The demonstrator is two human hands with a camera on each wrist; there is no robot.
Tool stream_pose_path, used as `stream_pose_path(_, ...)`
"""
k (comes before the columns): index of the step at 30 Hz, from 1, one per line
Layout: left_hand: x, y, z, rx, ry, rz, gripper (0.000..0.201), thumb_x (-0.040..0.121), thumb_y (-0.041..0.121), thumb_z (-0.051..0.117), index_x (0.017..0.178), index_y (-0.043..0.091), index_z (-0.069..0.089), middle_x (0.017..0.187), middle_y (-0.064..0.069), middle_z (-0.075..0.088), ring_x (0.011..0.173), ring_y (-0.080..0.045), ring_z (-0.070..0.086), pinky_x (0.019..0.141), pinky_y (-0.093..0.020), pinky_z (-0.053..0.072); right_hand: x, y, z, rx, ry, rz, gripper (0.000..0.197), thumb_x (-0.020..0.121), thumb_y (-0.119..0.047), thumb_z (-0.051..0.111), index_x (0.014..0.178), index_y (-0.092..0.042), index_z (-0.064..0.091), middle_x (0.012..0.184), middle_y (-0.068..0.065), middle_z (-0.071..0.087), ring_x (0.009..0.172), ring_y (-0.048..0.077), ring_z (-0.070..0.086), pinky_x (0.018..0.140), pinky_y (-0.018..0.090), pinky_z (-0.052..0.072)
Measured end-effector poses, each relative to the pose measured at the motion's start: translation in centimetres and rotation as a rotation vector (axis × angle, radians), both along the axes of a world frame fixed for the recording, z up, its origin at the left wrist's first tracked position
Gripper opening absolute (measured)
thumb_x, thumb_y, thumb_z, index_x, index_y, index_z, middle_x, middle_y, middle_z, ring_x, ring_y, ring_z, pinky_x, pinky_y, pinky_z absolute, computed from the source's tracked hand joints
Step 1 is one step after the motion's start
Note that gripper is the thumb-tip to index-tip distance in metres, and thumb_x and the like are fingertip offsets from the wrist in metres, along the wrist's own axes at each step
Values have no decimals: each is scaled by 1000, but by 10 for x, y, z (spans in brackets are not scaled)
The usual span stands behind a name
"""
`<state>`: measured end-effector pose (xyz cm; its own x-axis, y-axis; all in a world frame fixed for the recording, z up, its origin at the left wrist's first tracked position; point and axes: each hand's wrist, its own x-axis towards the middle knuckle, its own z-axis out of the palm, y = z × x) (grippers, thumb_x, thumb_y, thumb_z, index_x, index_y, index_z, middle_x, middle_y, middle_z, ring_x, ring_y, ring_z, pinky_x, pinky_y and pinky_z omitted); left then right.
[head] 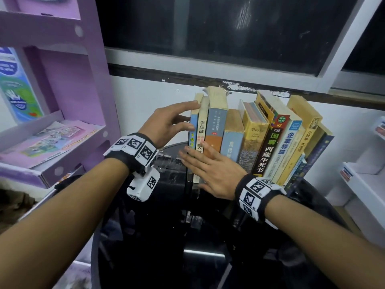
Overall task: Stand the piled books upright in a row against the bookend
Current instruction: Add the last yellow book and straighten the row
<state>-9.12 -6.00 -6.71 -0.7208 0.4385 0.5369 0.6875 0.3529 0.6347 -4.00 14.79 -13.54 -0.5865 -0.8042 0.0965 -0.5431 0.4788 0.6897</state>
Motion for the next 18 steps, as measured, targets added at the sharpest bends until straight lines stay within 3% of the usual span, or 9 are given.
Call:
stream_pose_path(12,4,1,2,16,-13,-36,49,89,12,64,135,21,51,142,10,44,99,13,59,88,-5,44,2,0,4,-3,5,12,76,94,-48,40,152,-6,15,160,12,7,149,26,-1,118,51,-7)
stream_pose_path(14,6,1,4,-26,6,-5,50,89,16,63,137,23,49,145,10,42,108,4,57,91,-7,43,7,2,5,-21,6,23,76,94,-48,40,152,-6,16,160,13,7,149,26,0,118,51,-5)
stream_pose_path(16,6,1,6,-92,59,52,51,90,26,63,138,24,48,148,8,41,123,-6,49,101,-17,41,13,8,5,-25,-6,29,77,94,-48,41,152,-6,14,160,13,5,149,27,0,119,51,-3)
stream_pose_path(18,8,3,9,-161,148,107,54,89,35,62,140,25,47,150,8,38,135,-7,37,110,-24,32,18,18,5,-26,-16,19,78,93,-48,44,152,-6,15,160,14,4,149,27,1,119,51,-2)
